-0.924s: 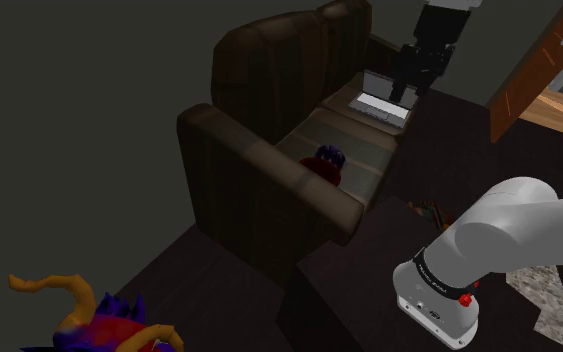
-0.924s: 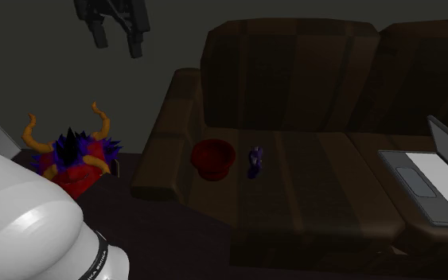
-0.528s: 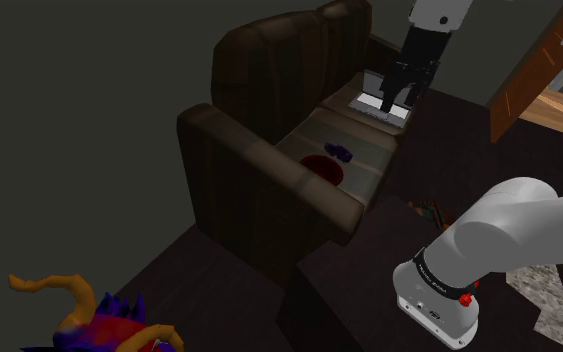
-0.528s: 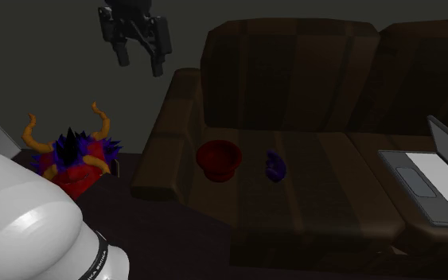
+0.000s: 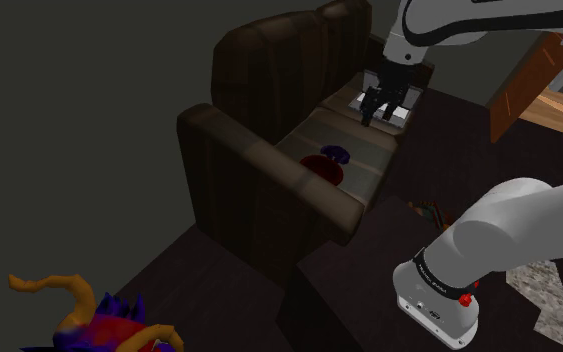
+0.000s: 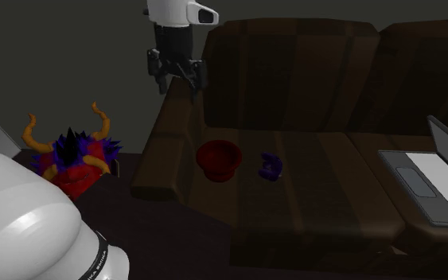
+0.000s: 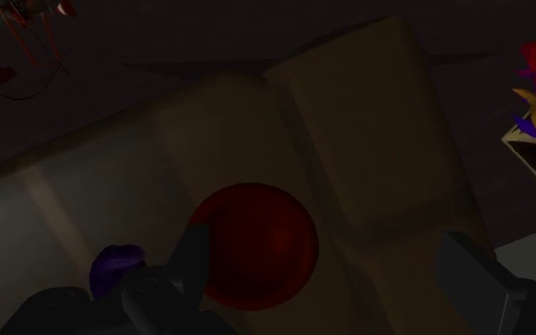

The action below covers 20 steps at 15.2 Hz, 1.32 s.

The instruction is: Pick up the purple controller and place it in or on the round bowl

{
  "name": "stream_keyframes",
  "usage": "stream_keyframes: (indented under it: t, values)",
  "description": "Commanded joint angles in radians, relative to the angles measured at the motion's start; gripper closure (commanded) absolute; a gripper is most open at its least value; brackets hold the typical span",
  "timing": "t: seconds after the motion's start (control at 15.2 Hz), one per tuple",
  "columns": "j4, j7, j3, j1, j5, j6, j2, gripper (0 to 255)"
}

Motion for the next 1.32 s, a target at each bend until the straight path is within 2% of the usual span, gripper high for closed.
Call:
stream_keyframes:
  t: [0.0, 0.59, 1.25]
  values:
    - [-0.006, -0.026, -0.02, -0.005, -0.007, 0.07, 0.058, 0]
    - [0.03, -0.149, -0.101, -0.013, 0.01, 0.357, 0.366, 0]
    - [0.21, -0.331, -0.134, -0.042, 0.145, 0.578, 0.764, 0]
